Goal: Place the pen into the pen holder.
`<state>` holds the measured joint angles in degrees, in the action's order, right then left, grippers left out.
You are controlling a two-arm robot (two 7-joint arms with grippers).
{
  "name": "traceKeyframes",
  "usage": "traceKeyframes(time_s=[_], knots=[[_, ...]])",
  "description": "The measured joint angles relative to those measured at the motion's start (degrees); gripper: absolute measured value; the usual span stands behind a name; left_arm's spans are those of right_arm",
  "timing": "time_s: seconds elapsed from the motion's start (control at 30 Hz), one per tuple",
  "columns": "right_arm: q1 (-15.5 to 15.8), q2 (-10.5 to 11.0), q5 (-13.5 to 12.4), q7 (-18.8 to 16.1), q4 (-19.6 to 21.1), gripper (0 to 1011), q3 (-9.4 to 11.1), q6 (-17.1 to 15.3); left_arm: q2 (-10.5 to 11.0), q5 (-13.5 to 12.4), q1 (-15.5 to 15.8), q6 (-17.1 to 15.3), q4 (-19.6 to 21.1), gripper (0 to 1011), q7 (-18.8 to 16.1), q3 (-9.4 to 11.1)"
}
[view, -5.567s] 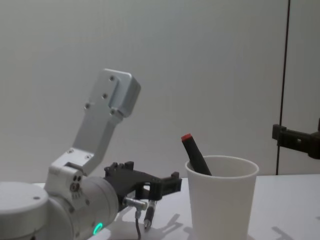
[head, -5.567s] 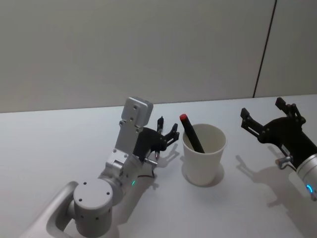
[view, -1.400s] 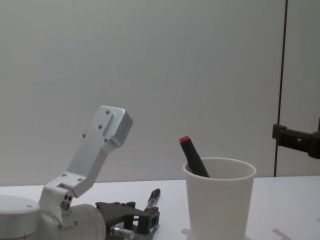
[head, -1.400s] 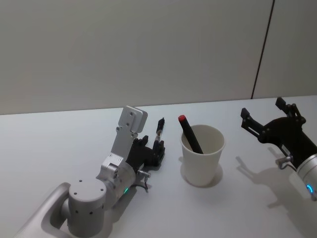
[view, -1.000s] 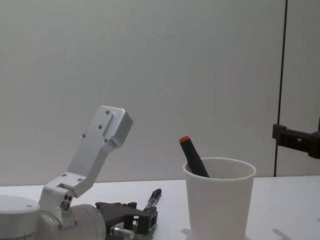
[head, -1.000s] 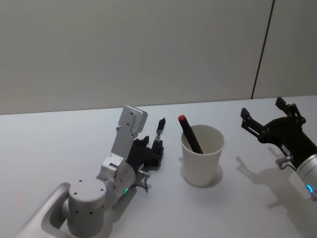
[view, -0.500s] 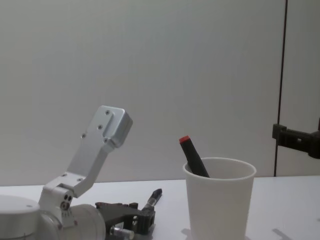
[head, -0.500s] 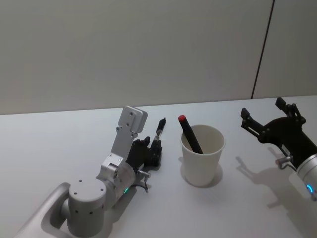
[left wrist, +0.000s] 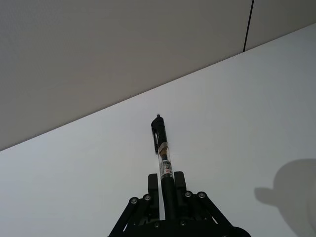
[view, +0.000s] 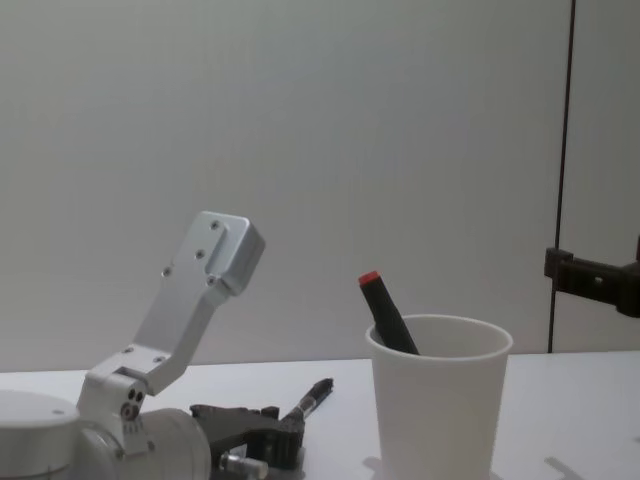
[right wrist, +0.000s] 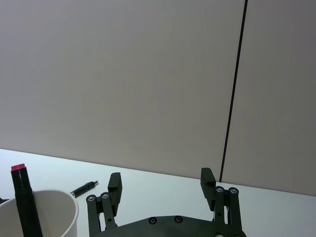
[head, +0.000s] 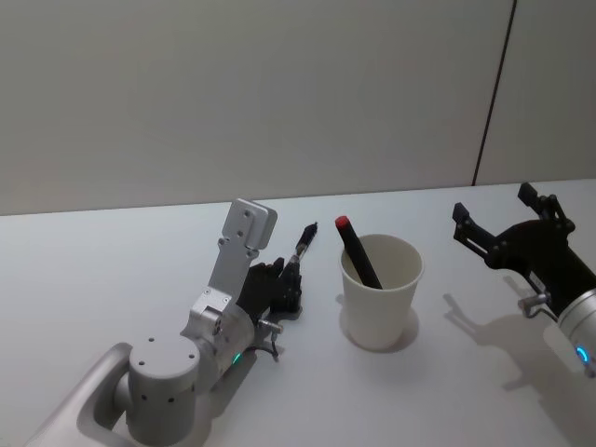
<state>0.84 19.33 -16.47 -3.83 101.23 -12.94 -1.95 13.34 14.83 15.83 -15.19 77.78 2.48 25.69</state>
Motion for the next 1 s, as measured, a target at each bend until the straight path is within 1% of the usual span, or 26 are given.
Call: traceKeyframes(time_s=[0.37,1.0], knots=[[0.0,0.0,0.0,0.0,0.0,1002,0.0,0.0,0.0,0.0,0.0,0.0,0.0,140,0.0,0.0],[0.0,0.0,0.0,0.0,0.0,1001,0.0,0.0,0.0,0.0,0.0,0.0,0.0,136,0.0,0.0]])
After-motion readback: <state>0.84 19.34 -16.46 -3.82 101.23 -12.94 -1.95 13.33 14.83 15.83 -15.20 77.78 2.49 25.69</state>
